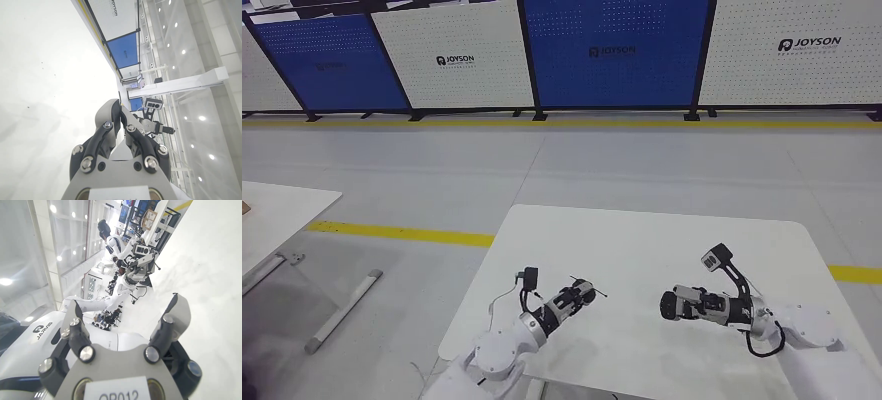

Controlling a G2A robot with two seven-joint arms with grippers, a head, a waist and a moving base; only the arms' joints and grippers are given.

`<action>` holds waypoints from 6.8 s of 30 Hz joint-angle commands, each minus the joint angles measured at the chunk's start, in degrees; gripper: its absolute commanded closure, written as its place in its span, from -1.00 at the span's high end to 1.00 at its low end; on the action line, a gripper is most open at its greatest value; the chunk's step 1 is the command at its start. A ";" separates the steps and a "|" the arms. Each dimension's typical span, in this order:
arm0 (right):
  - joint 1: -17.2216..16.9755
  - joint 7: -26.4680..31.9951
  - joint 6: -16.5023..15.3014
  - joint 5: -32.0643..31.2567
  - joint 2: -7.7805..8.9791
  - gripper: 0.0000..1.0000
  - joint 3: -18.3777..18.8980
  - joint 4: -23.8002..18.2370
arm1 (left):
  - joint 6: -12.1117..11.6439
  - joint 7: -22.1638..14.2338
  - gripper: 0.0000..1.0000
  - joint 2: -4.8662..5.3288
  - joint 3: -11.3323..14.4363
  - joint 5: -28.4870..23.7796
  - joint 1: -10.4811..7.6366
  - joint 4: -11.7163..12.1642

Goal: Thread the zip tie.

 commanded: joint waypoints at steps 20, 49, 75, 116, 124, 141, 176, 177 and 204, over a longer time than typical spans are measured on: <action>0.00 0.00 0.00 0.00 0.00 1.00 0.00 0.00 | -8.99 -2.19 -1.00 0.42 -12.65 -23.75 10.03 -18.93; 0.00 0.00 0.00 0.00 0.00 1.00 0.00 0.00 | -11.42 -0.35 -1.00 -0.08 -11.68 -25.68 9.74 -19.86; 0.00 0.00 0.00 0.00 0.00 1.00 0.00 0.00 | 3.39 7.84 -1.00 -0.63 -1.76 1.24 2.09 -8.40; 0.00 0.00 0.00 0.00 0.00 1.00 0.00 0.00 | -7.12 -11.65 -1.00 0.77 -10.50 -16.75 10.97 -21.80; 0.00 0.00 0.00 0.00 0.00 1.00 0.00 0.00 | -7.04 -11.99 -1.00 0.81 -10.70 -16.85 11.06 -21.83; 0.00 0.00 0.00 0.00 0.00 1.00 0.00 0.00 | -6.48 -9.02 -1.00 0.53 -10.69 -20.63 9.26 -20.27; 0.00 0.00 0.00 0.00 0.00 1.00 0.00 0.00 | -2.54 3.20 -1.00 -0.55 3.49 7.41 1.73 -4.44; 0.00 0.00 0.00 0.00 0.00 1.00 0.00 0.00 | -2.57 3.43 -1.00 -0.47 3.45 8.78 1.94 -4.65; -0.42 -2.61 9.53 -20.77 2.51 1.00 3.39 -9.85 | -3.42 5.91 -1.00 -0.44 3.24 10.92 2.61 -5.28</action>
